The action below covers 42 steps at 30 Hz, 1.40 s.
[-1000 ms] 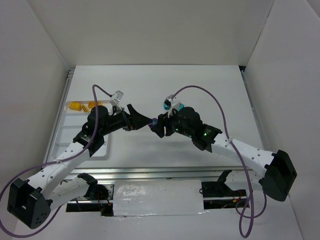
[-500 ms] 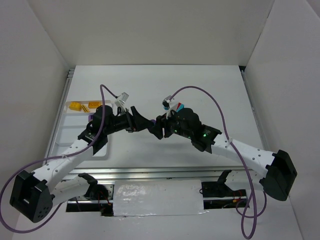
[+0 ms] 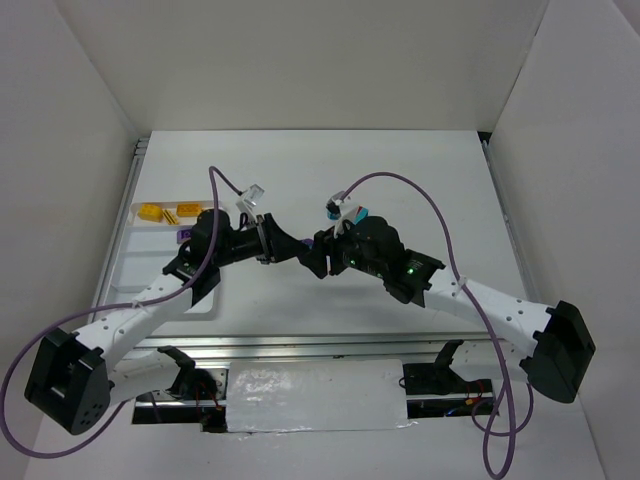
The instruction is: Sort the legos into containers by color
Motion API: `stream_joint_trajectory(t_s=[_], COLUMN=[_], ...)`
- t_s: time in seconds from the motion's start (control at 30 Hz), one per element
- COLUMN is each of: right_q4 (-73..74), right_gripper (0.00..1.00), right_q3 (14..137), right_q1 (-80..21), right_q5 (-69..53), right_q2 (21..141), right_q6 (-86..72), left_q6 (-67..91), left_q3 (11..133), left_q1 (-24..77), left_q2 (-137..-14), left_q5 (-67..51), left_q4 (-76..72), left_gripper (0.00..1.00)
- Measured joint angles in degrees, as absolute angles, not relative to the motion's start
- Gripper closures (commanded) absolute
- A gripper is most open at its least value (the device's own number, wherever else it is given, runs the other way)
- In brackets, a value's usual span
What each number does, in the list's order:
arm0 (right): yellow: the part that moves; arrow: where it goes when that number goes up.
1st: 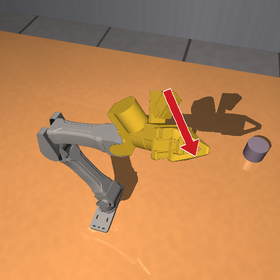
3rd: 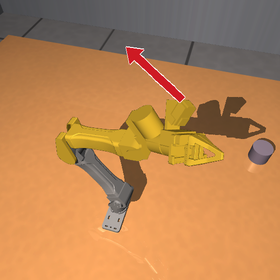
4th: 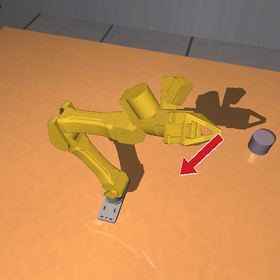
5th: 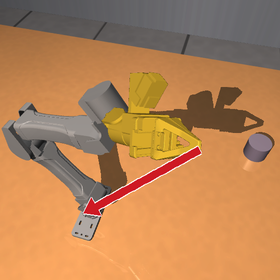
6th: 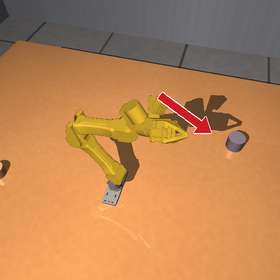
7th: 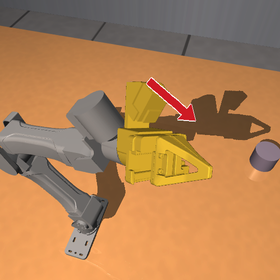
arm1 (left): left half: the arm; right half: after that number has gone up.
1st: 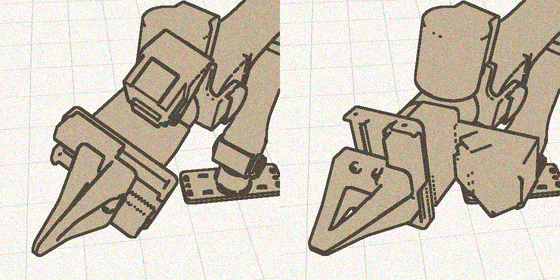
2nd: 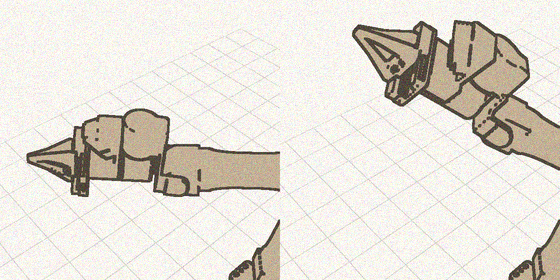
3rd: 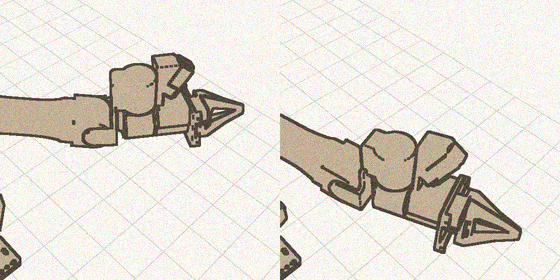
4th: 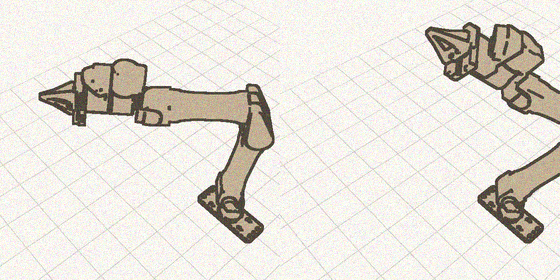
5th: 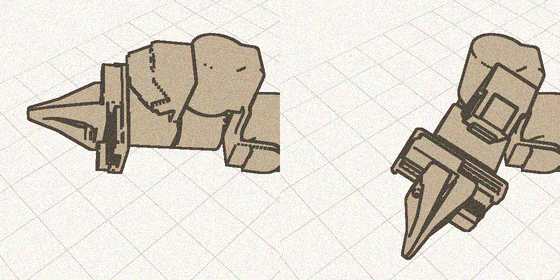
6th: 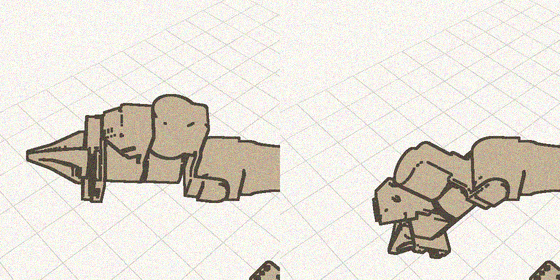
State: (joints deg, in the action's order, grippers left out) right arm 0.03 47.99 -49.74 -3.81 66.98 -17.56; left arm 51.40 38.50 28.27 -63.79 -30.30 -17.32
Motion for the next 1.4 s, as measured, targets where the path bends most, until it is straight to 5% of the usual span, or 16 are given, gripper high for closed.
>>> stream_joint_trajectory(t_s=[0.07, 0.1, 0.27, 0.53, 0.83, 1.4], right_q4=[-0.1, -0.6, -2.1, -1.8, -16.2, -14.8], right_gripper=[0.01, 0.00, 0.00, 0.01, 0.22, 0.44], right_q3=[48.0, 47.9, 45.9, 41.1, 39.2, 40.2], right_q1=[-49.7, -49.7, -47.6, -30.3, -26.7, -35.1], right_q5=[-4.1, -4.9, -10.4, -32.8, -58.2, -58.0], right_q2=[66.9, 66.8, 62.1, 47.5, 50.9, 54.4], right_q6=[-17.6, -18.0, -16.4, -15.1, -28.7, -28.6], left_q6=[50.6, 49.6, 44.6, 36.5, 37.8, 39.3], left_q3=[38.8, 39.0, 42.1, 45.2, 40.5, 40.5], left_q1=[28.3, 28.4, 28.8, 29.0, 30.1, 30.7], left_q2=[-63.4, -62.8, -59.8, -53.9, -53.8, -53.7], left_q5=[-30.2, -30.2, -29.7, -35.4, -49.8, -54.0], left_q4=[-16.3, -15.5, -8.9, -5.6, -17.8, -23.7], left_gripper=[1.00, 1.00, 1.00, 1.00, 1.00, 1.00])
